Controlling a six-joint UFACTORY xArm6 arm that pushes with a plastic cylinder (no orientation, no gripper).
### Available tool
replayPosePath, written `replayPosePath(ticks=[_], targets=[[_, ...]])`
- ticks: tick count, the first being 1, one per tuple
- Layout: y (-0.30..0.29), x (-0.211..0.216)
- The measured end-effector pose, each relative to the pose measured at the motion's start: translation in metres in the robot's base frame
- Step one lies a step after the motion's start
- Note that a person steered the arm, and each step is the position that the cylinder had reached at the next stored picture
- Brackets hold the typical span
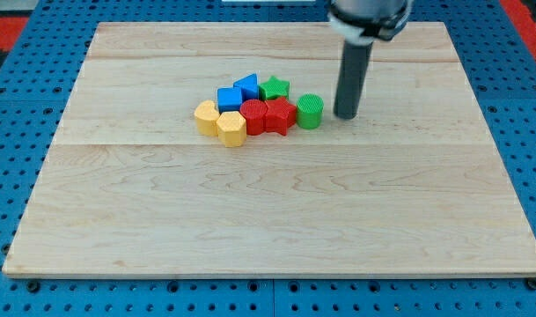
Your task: Move the red star towards the bottom right corner of the board
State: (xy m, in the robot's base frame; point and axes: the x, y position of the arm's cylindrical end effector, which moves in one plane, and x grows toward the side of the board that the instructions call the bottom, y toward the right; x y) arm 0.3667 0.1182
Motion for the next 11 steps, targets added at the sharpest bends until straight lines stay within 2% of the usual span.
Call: replayPosePath(ticks=[1, 3, 4, 5, 7, 8, 9, 10, 11], targets=[[-0.051, -0.025], [-0.123, -0.025], [-0.128, 0.028], [-0.092, 0.082], [0.008, 0.104], [0.04, 0.123], [0.059, 0.122], [0.059, 0.094], [0.085, 0.084]])
